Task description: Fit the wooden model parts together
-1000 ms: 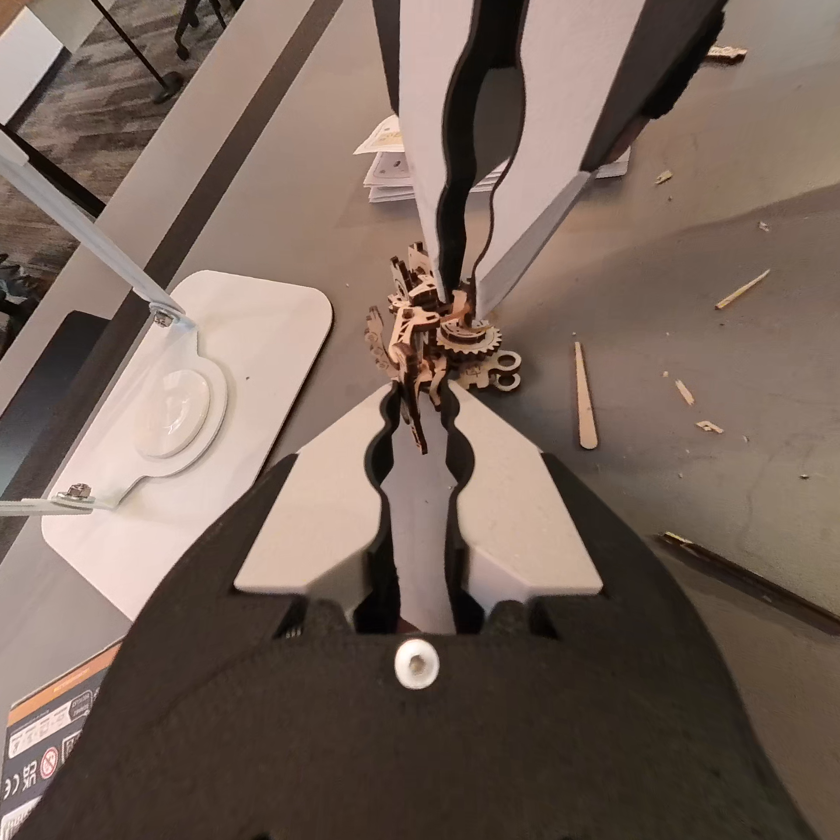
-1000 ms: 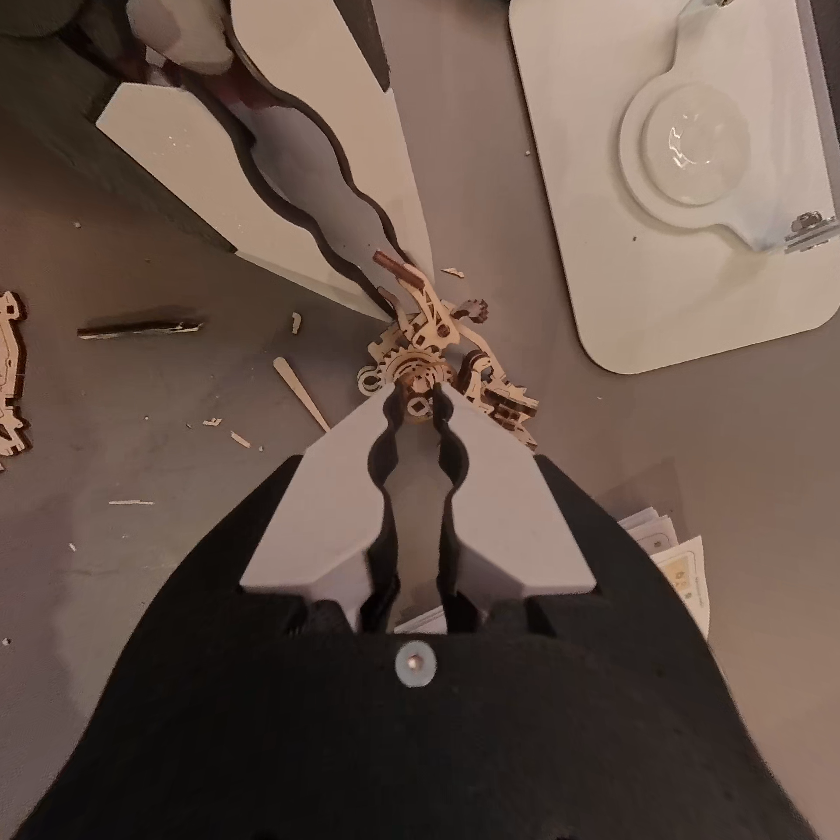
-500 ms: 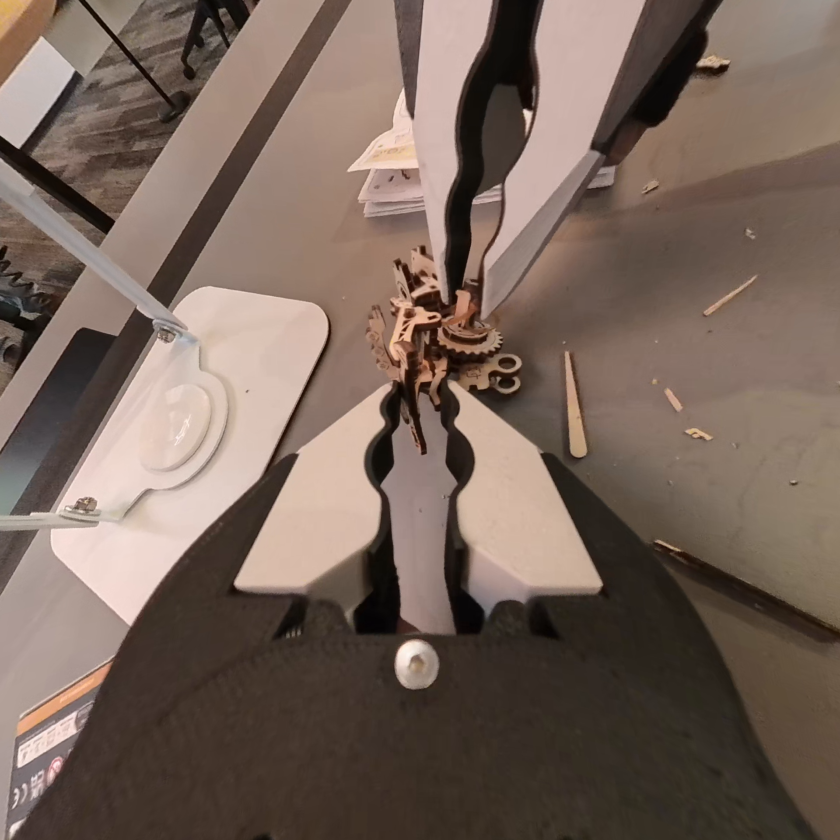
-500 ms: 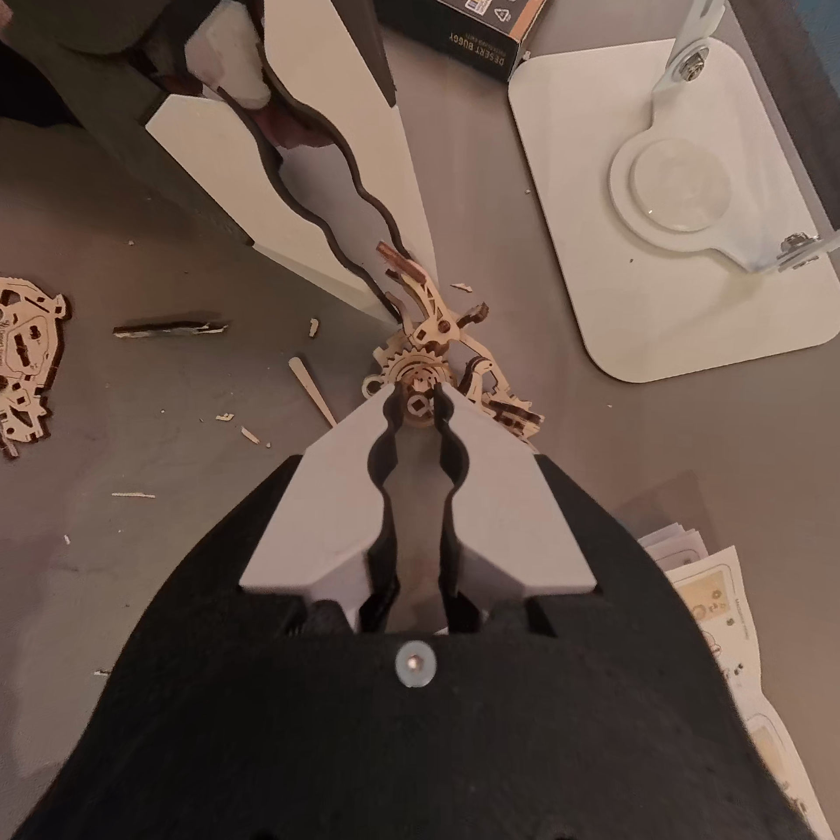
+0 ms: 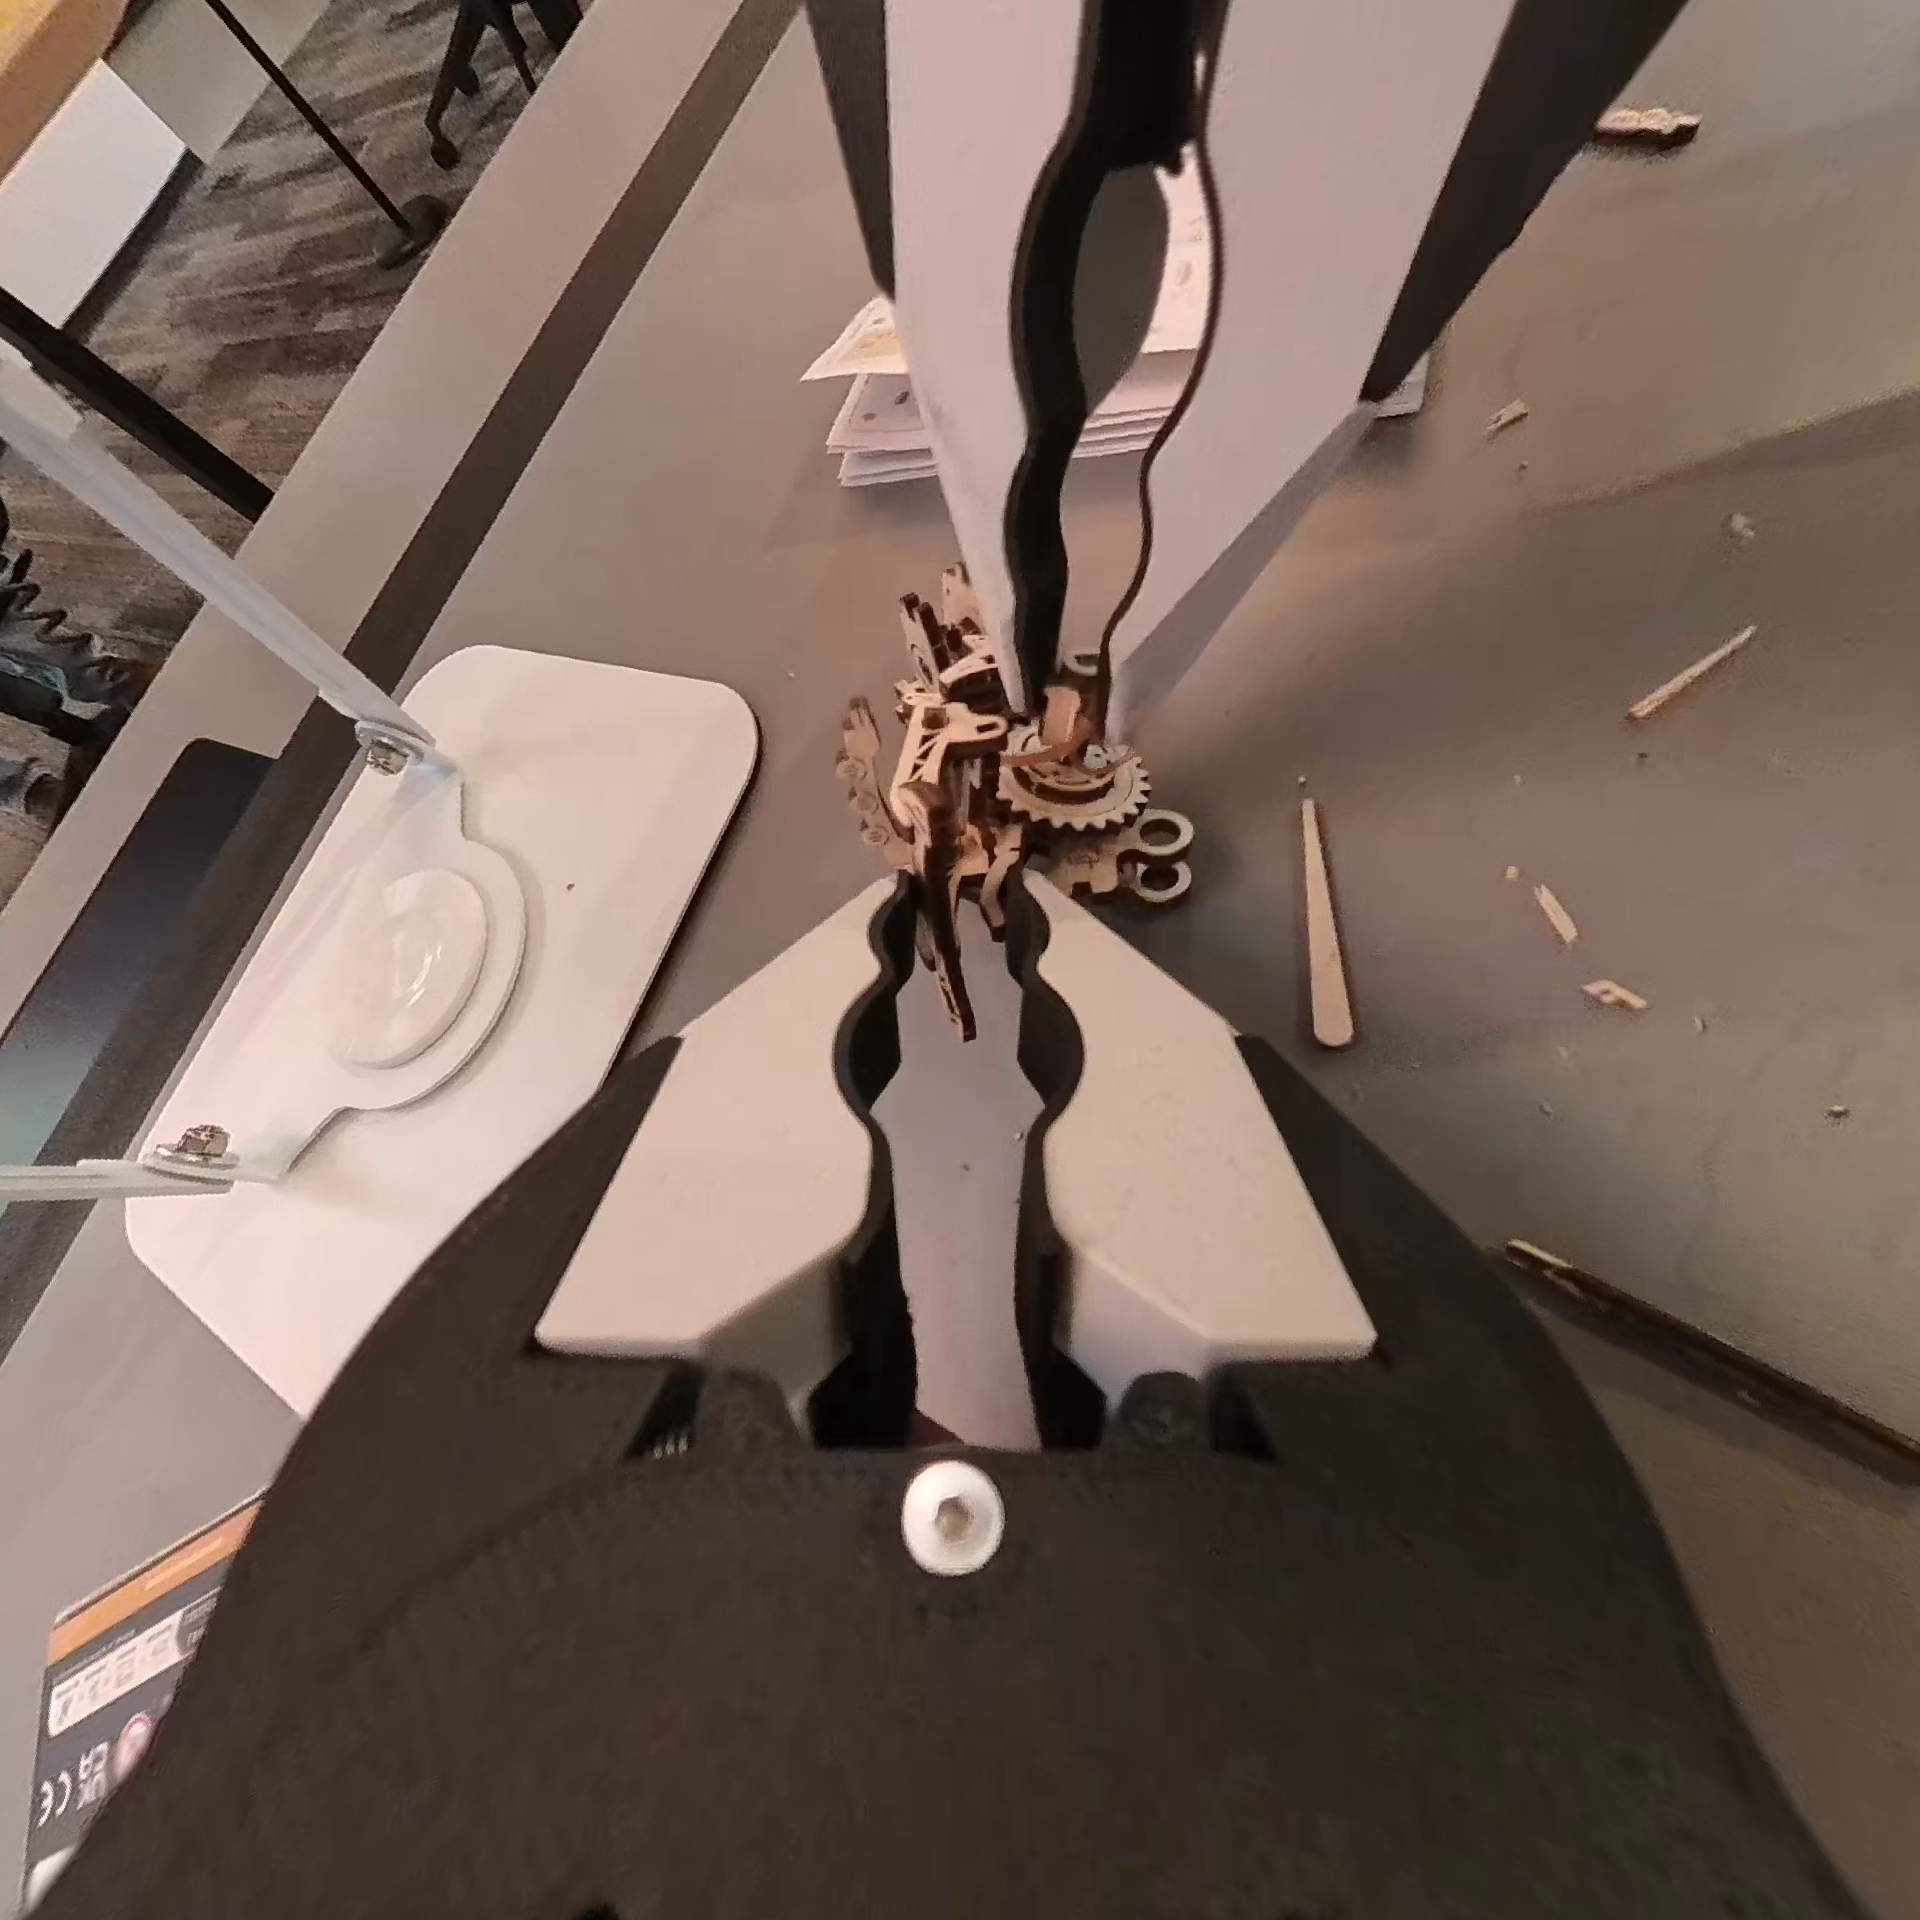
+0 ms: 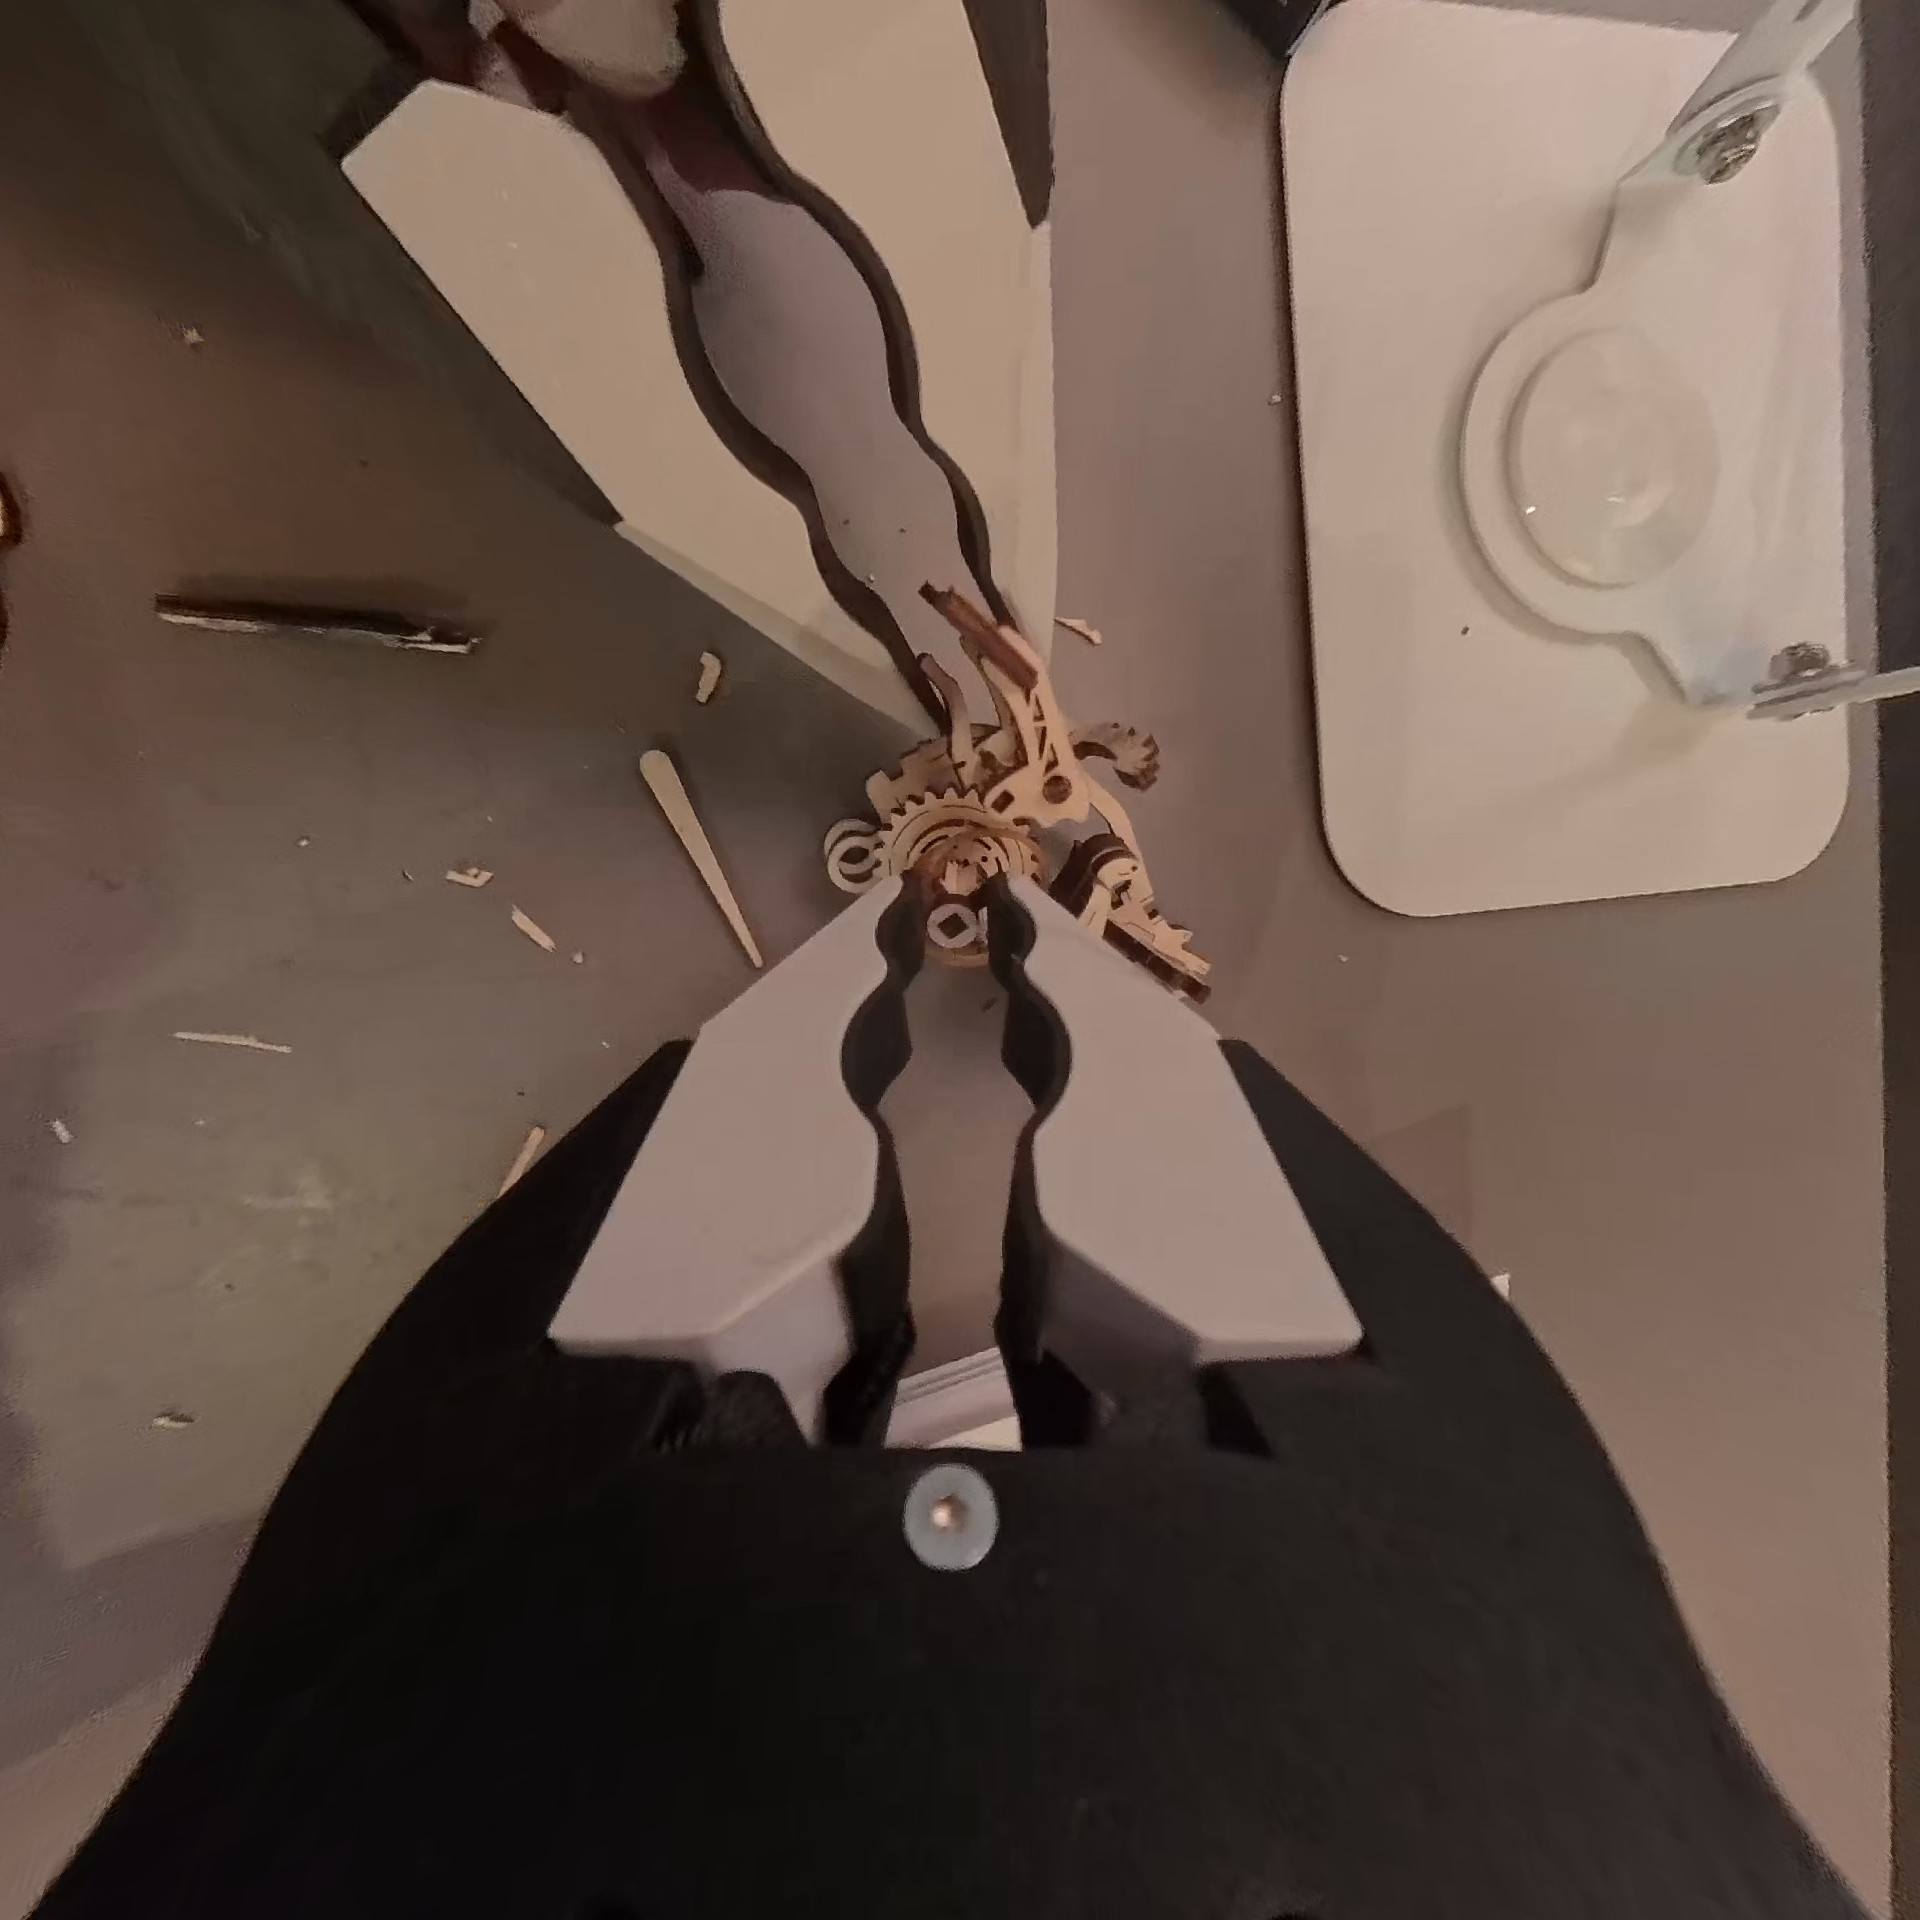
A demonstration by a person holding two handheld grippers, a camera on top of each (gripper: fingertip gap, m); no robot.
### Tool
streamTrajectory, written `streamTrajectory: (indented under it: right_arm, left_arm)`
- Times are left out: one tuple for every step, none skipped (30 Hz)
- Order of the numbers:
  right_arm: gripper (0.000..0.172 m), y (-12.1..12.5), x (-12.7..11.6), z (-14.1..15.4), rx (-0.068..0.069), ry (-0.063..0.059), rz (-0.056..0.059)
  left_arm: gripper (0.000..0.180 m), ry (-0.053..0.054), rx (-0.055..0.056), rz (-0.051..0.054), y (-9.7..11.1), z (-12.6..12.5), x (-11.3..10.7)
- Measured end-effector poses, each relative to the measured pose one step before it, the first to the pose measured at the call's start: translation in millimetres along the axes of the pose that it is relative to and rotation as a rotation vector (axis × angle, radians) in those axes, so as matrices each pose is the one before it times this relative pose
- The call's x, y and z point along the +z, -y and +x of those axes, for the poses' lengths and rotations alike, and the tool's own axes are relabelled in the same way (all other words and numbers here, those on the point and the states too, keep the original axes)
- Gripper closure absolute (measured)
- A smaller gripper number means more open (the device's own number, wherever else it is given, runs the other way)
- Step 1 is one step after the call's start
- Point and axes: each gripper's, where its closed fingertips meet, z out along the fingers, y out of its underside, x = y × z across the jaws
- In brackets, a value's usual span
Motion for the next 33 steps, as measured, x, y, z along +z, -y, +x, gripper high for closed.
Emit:
streamTrajectory:
  right_arm:
    - [0.162,-0.35,0.53,0.86,0.0146,0.0139,-0.0178]
    - [0.162,-0.67,0.49,0.89,0.0146,0.0156,-0.0194]
    - [0.162,-0.72,0.28,0.73,0.0107,0.0172,-0.0217]
    - [0.162,-0.31,0.30,0.77,0.0096,0.0160,-0.0238]
    - [0.162,0.25,0.60,0.48,0.0118,0.0168,-0.0244]
    - [0.162,0.45,0.47,0.13,0.0165,0.0203,-0.0271]
    - [0.162,-0.35,0.27,0.98,0.0203,0.0177,-0.0322]
    - [0.162,-0.14,0.66,1.79,0.0176,0.0122,-0.0300]
    - [0.162,0.79,0.64,1.03,0.0052,0.0088,-0.0227]
    - [0.162,0.79,0.35,0.73,-0.0048,0.0018,-0.0220]
    - [0.162,1.04,0.49,0.90,-0.0087,-0.0080,-0.0204]
    - [0.162,1.61,0.37,0.47,-0.0085,-0.0097,-0.0136]
    - [0.162,1.45,-0.09,0.07,-0.0109,-0.0116,-0.0087]
    - [0.162,0.62,-0.48,-0.30,-0.0122,-0.0128,-0.0060]
    - [0.162,-0.23,-0.82,-1.46,-0.0186,-0.0109,-0.0040]
    - [0.162,-1.14,-0.96,-1.20,-0.0173,-0.0104,-0.0039]
    - [0.162,-0.99,-0.81,-0.55,-0.0081,-0.0053,0.0017]
    - [0.162,-0.46,-0.28,-0.18,-0.0100,0.0007,0.0077]
    - [0.162,-1.66,-0.28,0.22,-0.0170,0.0009,0.0020]
    - [0.162,-1.78,-0.50,0.10,-0.0194,0.0000,-0.0020]
    - [0.162,-0.45,-0.90,-0.13,-0.0220,-0.0009,0.0023]
    - [0.162,-0.45,-0.79,-0.40,-0.0203,-0.0004,-0.0025]
    - [0.162,-0.93,-0.35,-0.45,-0.0182,0.0003,-0.0096]
    - [0.162,-0.28,-0.61,-0.10,-0.0231,-0.0035,-0.0078]
    - [0.162,0.49,-0.55,0.44,-0.0252,-0.0070,-0.0065]
    - [0.163,0.65,-0.09,0.38,-0.0266,-0.0087,-0.0064]
    - [0.163,0.36,0.45,0.31,-0.0274,-0.0102,-0.0091]
    - [0.163,0.41,0.54,0.23,-0.0246,-0.0113,-0.0079]
    - [0.163,0.52,0.64,0.41,-0.0173,-0.0109,-0.0077]
    - [0.163,0.35,0.71,0.38,-0.0143,-0.0104,-0.0078]
    - [0.163,1.10,0.18,-0.05,-0.0083,-0.0066,-0.0015]
    - [0.163,0.98,-0.12,0.11,0.0094,0.0001,0.0021]
    - [0.163,0.20,0.27,0.28,0.0267,0.0054,0.0016]
  left_arm:
    - [0.167,0.0011,-0.0009,-0.0035,-0.98,-0.43,0.36]
    - [0.166,-0.0001,-0.0034,-0.0017,-0.78,-0.30,0.37]
    - [0.166,-0.0027,-0.0060,0.0029,-0.23,-0.16,0.27]
    - [0.166,-0.0019,-0.0052,0.0005,-0.49,-0.28,0.16]
    - [0.166,-0.0013,-0.0031,-0.0033,-1.11,-0.43,0.42]
    - [0.166,-0.0031,-0.0054,-0.0010,-0.97,-0.23,0.28]
    - [0.166,-0.0048,-0.0076,0.0032,-0.33,-0.23,0.14]
    - [0.166,-0.0011,-0.0052,-0.0021,-0.97,-0.52,0.37]
    - [0.166,0.0007,-0.0006,-0.0059,-1.73,-0.49,0.52]
    - [0.166,-0.0005,-0.0046,0.0014,-0.48,-0.54,0.04]
    - [0.166,0.0019,-0.0048,-0.0004,-0.66,-0.92,0.20]
    - [0.166,-0.0003,-0.0014,-0.0047,-1.51,-0.61,0.31]
    - [0.166,-0.0029,-0.0061,0.0031,-0.29,-0.17,0.10]
    - [0.166,0.0007,-0.0058,0.0067,0.66,-0.69,-0.28]
    - [0.166,-0.0021,0.0004,0.0060,0.99,0.31,-0.27]
    - [0.166,0.0007,0.0014,0.0073,1.75,0.48,-0.42]
    - [0.166,0.0058,0.0063,0.0030,1.68,0.18,-0.37]
    - [0.166,0.0076,0.0113,-0.0032,0.74,0.11,-0.16]
    - [0.166,0.0048,0.0091,-0.0011,0.73,0.33,-0.28]
    - [0.166,0.0017,0.0031,0.0045,1.50,0.36,-0.56]
    - [0.166,0.0023,0.0016,0.0032,1.48,0.23,-0.53]
    - [0.166,0.0029,0.0045,0.0026,1.16,0.12,-0.46]
    - [0.166,-0.0010,0.0019,0.0016,0.87,0.74,-0.13]
    - [0.166,0.0004,0.0021,0.0003,0.55,0.50,-0.05]
    - [0.166,0.0050,0.0023,0.0010,0.45,-0.29,-0.02]
    - [0.166,0.0023,0.0015,-0.0017,0.03,-0.32,-0.16]
    - [0.167,0.0004,-0.0012,0.0003,-0.05,-0.38,-0.22]
    - [0.167,0.0015,-0.0028,0.0004,-0.10,-0.41,-0.16]
    - [0.167,0.0036,0.0020,-0.0029,-0.64,-0.63,0.19]
    - [0.167,0.0027,0.0009,-0.0033,-0.72,-0.27,0.39]
    - [0.167,0.0019,0.0007,0.0011,-0.27,-0.28,0.00]
    - [0.167,-0.0009,-0.0054,-0.0003,-0.18,-0.36,-0.03]
    - [0.167,-0.0035,-0.0057,-0.0015,-0.48,-0.08,0.11]
